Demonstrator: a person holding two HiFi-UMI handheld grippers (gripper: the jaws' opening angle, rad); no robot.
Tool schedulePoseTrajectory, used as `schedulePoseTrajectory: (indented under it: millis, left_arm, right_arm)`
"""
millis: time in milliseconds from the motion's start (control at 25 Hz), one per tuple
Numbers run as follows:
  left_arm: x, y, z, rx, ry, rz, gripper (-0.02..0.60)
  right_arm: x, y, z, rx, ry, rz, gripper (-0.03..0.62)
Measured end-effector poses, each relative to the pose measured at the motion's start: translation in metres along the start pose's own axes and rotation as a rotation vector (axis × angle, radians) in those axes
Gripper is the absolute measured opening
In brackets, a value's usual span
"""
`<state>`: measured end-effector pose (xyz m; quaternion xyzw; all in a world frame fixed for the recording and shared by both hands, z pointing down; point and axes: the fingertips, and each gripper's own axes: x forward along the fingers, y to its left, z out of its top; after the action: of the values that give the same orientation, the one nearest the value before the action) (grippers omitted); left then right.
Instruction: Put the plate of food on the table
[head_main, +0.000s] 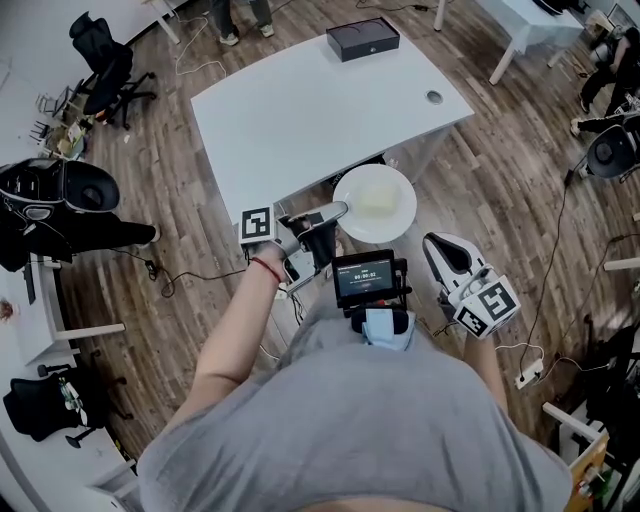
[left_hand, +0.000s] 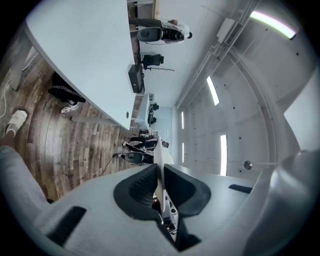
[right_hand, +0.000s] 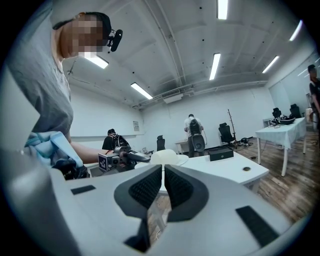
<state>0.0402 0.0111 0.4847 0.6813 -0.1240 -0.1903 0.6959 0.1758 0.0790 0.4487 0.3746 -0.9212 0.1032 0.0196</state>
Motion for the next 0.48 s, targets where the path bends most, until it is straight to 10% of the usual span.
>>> schedulePoseTrajectory:
  millis: [480]
  left_arm:
    - [0.007,-0.002,0.132,-0.030,-0.039,-0.013,0.029]
  right_arm:
    - [0.127,-0.051,0.036,-0.005,0.028,0.018,0.034]
